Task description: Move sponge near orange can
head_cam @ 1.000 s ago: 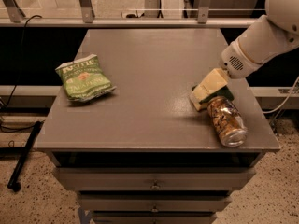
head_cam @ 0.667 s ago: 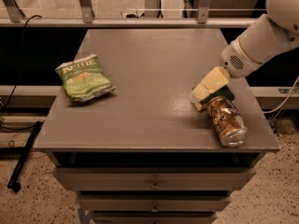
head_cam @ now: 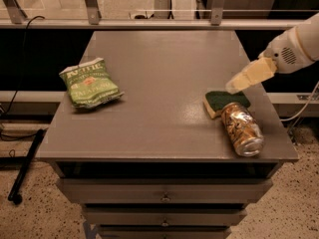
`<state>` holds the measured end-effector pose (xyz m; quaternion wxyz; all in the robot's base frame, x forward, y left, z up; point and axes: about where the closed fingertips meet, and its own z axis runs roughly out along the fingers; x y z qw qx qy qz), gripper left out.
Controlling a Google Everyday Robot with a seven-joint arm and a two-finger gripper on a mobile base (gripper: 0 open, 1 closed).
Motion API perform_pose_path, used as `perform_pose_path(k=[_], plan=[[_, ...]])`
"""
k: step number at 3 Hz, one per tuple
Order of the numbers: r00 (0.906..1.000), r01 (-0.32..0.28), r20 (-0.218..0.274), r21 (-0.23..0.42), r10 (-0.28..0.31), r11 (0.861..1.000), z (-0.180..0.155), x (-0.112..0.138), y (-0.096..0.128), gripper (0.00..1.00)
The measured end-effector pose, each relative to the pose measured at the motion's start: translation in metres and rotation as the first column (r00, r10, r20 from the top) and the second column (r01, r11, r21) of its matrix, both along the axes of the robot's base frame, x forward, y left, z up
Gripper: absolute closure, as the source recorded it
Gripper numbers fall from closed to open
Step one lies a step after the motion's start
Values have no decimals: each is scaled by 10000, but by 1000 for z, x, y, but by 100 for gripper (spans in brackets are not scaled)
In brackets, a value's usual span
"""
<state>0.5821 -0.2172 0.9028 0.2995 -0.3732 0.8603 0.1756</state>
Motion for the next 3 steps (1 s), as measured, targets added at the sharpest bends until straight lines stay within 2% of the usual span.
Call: perform_pose_path(k=[1, 2, 3], plan=[[9865, -501, 1609, 1238, 297, 9910, 38, 14, -37, 0], [9334, -1331, 3542, 1944, 570, 9719, 83, 27, -57, 0], [9118, -1520, 4059, 1940, 618, 9692, 101, 31, -60, 0]])
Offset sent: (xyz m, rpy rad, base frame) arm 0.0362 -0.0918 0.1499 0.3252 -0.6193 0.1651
